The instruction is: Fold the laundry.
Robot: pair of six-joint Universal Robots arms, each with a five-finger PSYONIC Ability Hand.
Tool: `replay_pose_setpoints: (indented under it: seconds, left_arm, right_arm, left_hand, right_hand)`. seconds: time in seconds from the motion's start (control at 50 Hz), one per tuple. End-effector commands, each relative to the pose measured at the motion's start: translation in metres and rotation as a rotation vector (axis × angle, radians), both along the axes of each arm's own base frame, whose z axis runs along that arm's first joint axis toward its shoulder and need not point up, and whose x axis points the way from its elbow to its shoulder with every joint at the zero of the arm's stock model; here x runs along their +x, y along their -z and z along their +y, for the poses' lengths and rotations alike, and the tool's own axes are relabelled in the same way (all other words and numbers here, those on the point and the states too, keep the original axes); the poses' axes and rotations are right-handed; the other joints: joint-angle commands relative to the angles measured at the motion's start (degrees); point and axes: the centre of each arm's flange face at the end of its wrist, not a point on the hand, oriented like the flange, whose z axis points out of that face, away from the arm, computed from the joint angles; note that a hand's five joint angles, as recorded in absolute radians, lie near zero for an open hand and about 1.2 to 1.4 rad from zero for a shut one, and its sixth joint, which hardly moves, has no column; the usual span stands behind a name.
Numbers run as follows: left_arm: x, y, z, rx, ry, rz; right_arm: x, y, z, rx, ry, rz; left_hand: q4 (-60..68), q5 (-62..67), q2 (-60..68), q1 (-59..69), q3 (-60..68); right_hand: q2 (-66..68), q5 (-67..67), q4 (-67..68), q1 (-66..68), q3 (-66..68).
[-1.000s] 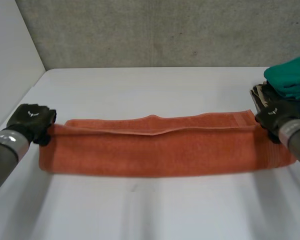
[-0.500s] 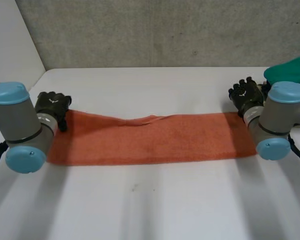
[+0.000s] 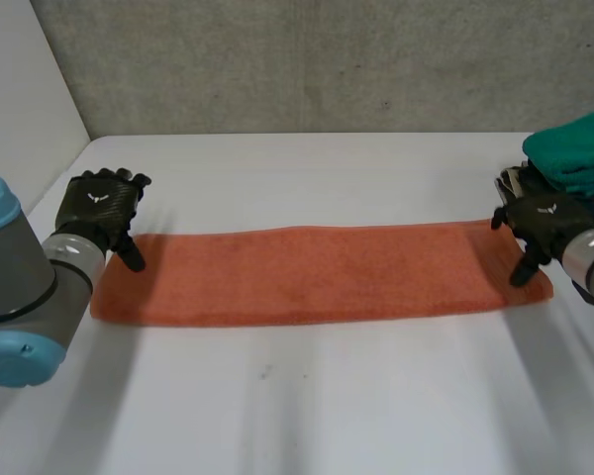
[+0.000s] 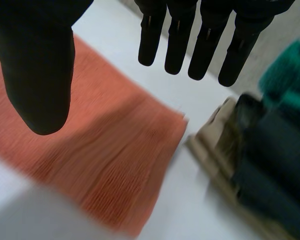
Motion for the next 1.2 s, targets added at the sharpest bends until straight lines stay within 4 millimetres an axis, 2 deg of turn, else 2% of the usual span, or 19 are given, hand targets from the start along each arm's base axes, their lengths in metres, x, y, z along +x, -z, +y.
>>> replay_pose_setpoints:
  seconds: [0.02, 0.24, 0.28, 0.3, 0.4, 0.58, 0.7, 0.72, 0.78, 0.8, 0.86, 0.88, 0.94, 0.96, 1.02, 1.04, 1.12, 1.18, 1.2]
  left_arm:
    - [-0.004, 0.009, 0.008, -0.014, 0.041, 0.006]
    - [-0.004, 0.011, 0.009, -0.008, 0.041, 0.005]
    - [-0.004, 0.012, 0.010, -0.005, 0.041, 0.004]
    - [-0.004, 0.012, 0.010, -0.003, 0.041, 0.003]
    - [-0.004, 0.012, 0.011, -0.003, 0.042, 0.003]
    - [-0.003, 0.002, 0.015, -0.027, 0.041, 0.011]
    - [-0.002, -0.004, 0.016, -0.045, 0.039, 0.015]
    - [-0.002, -0.006, 0.016, -0.048, 0.039, 0.015]
    - [-0.001, -0.011, 0.016, -0.062, 0.036, 0.020]
    - [-0.001, -0.012, 0.016, -0.067, 0.036, 0.021]
    - [0.000, -0.017, 0.017, -0.079, 0.035, 0.032]
    - [0.000, -0.017, 0.018, -0.078, 0.035, 0.036]
    - [0.001, -0.019, 0.020, -0.075, 0.032, 0.051]
    - [0.001, -0.019, 0.021, -0.075, 0.031, 0.054]
    - [0.001, -0.017, 0.022, -0.068, 0.032, 0.061]
    - [0.001, -0.016, 0.022, -0.065, 0.032, 0.060]
    - [0.000, -0.015, 0.023, -0.062, 0.035, 0.060]
    - [0.000, -0.015, 0.023, -0.061, 0.035, 0.059]
    - [0.000, -0.014, 0.023, -0.059, 0.035, 0.059]
  right_arm:
    - [-0.019, 0.016, 0.003, 0.081, -0.003, 0.016]
    - [-0.020, 0.051, -0.010, 0.057, -0.046, 0.108]
    - [-0.020, 0.056, -0.012, 0.058, -0.045, 0.111]
    - [-0.022, 0.056, -0.015, 0.049, -0.042, 0.111]
    - [-0.036, 0.056, -0.020, 0.025, 0.049, 0.149]
    - [-0.105, 0.013, -0.035, -0.125, 0.237, 0.372]
    - [-0.106, 0.006, -0.036, -0.166, 0.213, 0.523]
    - [-0.100, 0.003, -0.035, -0.181, 0.197, 0.524]
    - [-0.043, -0.017, -0.025, -0.306, 0.064, 0.505]
    - [-0.008, -0.026, -0.017, -0.388, -0.023, 0.484]
    - [0.042, -0.037, 0.001, -0.528, -0.162, 0.440]
    - [0.072, -0.039, 0.015, -0.606, -0.260, 0.409]
    - [0.116, -0.043, 0.040, -0.722, -0.408, 0.362]
    - [0.145, -0.040, 0.060, -0.783, -0.508, 0.329]
    - [0.185, -0.020, 0.090, -0.832, -0.660, 0.295]
    - [0.209, -0.006, 0.109, -0.856, -0.751, 0.277]
    - [0.252, 0.030, 0.151, -0.849, -0.913, 0.251]
    - [0.264, 0.051, 0.169, -0.814, -0.975, 0.249]
    - [0.268, 0.070, 0.178, -0.763, -1.015, 0.257]
  left_hand:
    - [-1.7, -2.9, -1.9, -0.8, -2.4]
    - [-1.7, -2.9, -1.9, -0.8, -2.4]
    - [-1.7, -2.9, -1.9, -0.8, -2.4]
    - [-1.7, -2.9, -1.9, -0.8, -2.4]
    - [-1.7, -2.9, -1.9, -0.8, -2.4]
    - [-1.7, -2.9, -1.9, -0.8, -2.4]
    - [-1.7, -2.9, -1.9, -0.8, -2.4]
    - [-1.7, -2.9, -1.9, -0.8, -2.4]
    - [-1.7, -2.9, -1.9, -0.8, -2.4]
    - [-1.7, -2.9, -1.9, -0.8, -2.4]
    - [-1.7, -2.9, -1.9, -0.8, -2.4]
    - [-1.7, -2.9, -1.9, -0.8, -2.4]
    - [-1.7, -2.9, -1.9, -0.8, -2.4]
    - [-1.7, -2.9, -1.9, -0.8, -2.4]
    - [-1.7, -2.9, -1.9, -0.8, -2.4]
    - [-1.7, -2.9, -1.9, -0.8, -2.4]
    - [-1.7, -2.9, -1.9, -0.8, -2.4]
    - [-1.7, -2.9, -1.9, -0.8, -2.4]
    - [-1.7, -2.9, -1.9, -0.8, -2.4]
  right_hand:
    - [8.2, 7.5, 7.8, 7.8, 8.1]
    - [9.9, 9.1, 9.5, 9.4, 9.7]
    - [27.1, 26.4, 26.7, 26.7, 27.0]
    - [51.8, 51.1, 51.4, 51.4, 51.7]
    - [52.1, 51.3, 51.6, 51.6, 51.9]
    - [52.1, 51.3, 51.6, 51.6, 51.9]
    - [52.1, 51.3, 51.6, 51.6, 51.9]
    - [52.1, 51.3, 51.6, 51.6, 51.9]
    - [52.1, 51.3, 51.6, 51.6, 51.9]
    - [52.1, 51.3, 51.6, 51.6, 51.9]
    - [52.1, 51.3, 51.6, 51.6, 51.9]
    - [52.1, 51.3, 51.6, 51.6, 51.9]
    - [52.1, 51.3, 51.6, 51.6, 51.9]
    - [52.1, 51.3, 51.6, 51.6, 51.9]
    - [52.1, 51.3, 51.6, 51.6, 51.9]
    - [52.1, 51.3, 51.6, 51.6, 51.9]
    - [52.1, 51.3, 51.6, 51.6, 51.9]
    - [52.1, 51.3, 51.6, 51.6, 51.9]
    - [52.1, 51.3, 51.6, 51.6, 51.9]
